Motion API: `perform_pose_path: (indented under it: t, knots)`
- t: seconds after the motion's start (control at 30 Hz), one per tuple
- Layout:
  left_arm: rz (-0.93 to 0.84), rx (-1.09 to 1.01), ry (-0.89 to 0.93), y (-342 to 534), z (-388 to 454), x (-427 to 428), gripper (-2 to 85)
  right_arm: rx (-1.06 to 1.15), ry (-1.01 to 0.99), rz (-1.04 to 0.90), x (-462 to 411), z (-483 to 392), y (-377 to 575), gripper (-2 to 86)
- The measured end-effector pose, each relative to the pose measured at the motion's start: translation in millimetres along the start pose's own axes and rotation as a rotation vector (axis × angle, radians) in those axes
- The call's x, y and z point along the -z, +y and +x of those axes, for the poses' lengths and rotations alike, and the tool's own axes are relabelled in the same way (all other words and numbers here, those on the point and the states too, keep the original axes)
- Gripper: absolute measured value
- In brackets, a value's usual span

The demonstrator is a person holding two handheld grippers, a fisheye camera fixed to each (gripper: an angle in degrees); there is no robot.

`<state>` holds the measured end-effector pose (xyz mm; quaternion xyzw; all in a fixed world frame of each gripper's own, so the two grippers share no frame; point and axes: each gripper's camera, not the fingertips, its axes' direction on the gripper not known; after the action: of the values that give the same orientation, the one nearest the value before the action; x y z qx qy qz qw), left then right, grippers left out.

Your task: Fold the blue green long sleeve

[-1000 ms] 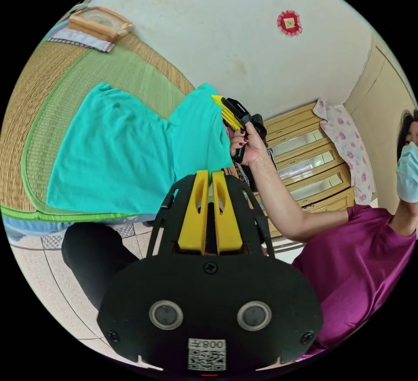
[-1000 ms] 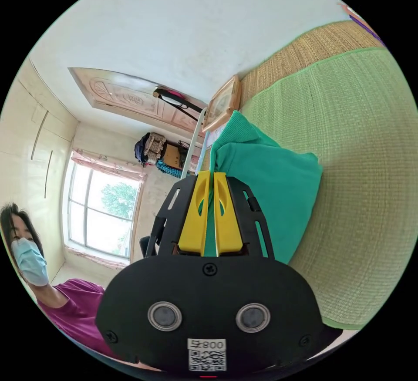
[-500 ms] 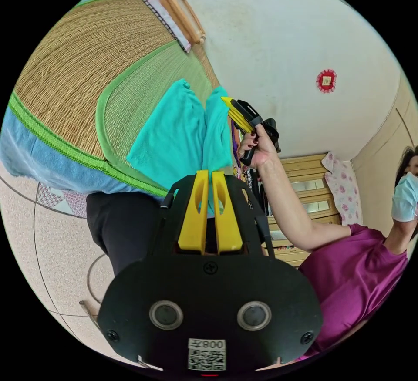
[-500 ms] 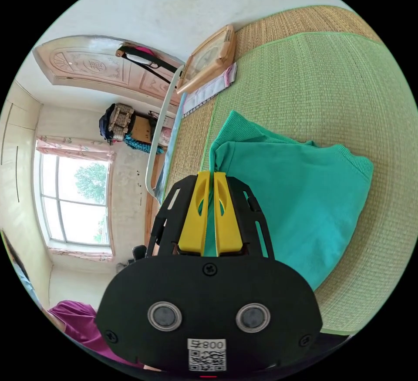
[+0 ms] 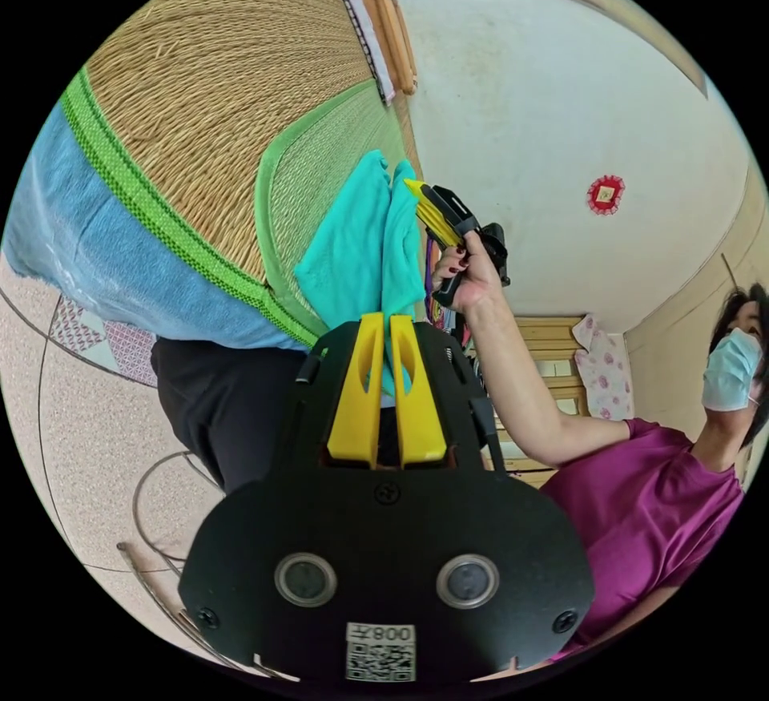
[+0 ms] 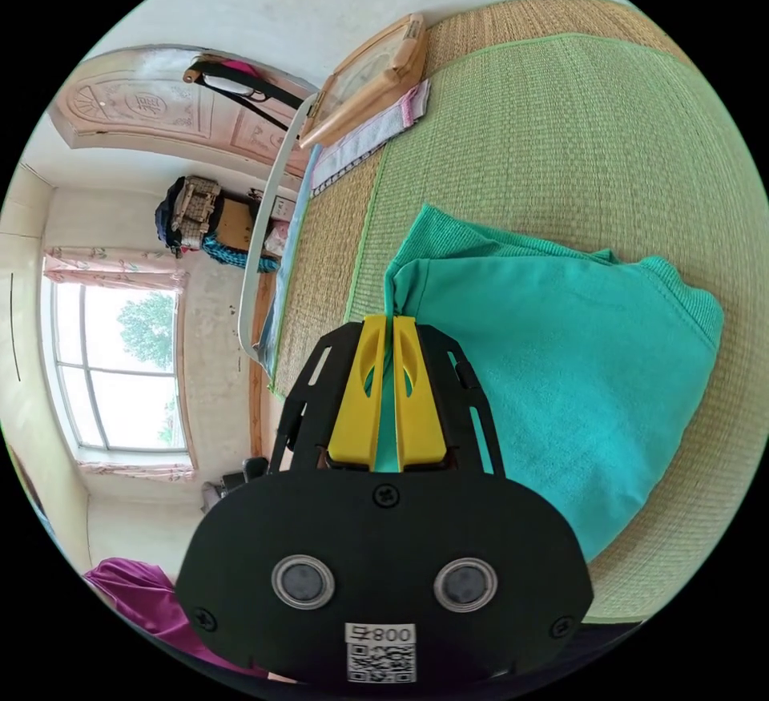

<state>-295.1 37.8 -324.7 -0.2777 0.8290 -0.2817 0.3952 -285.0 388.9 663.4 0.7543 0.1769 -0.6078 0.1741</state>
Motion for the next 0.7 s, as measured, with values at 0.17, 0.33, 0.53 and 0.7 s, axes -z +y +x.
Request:
perform_pose_path:
  t: [0.17, 0.33, 0.53, 0.7]
  knots:
    - [-0.014, -0.033, 0.046, -8, -2, 22, 1.1, 0.013, -0.069, 0.100, 33, -18, 6, 1.1]
    - [0.004, -0.074, 0.072, -15, -1, 45, 1.1, 0.040, -0.074, 0.144, 43, -45, 1, 1.2]
    - [0.024, -0.005, -0.034, -16, -27, 67, 1.2, 0.011, 0.000, -0.021, -19, -54, -27, 1.8]
    - [0.019, 0.007, -0.037, -14, -32, 77, 1.2, 0.007, -0.004, -0.080, -42, -55, -36, 2.6]
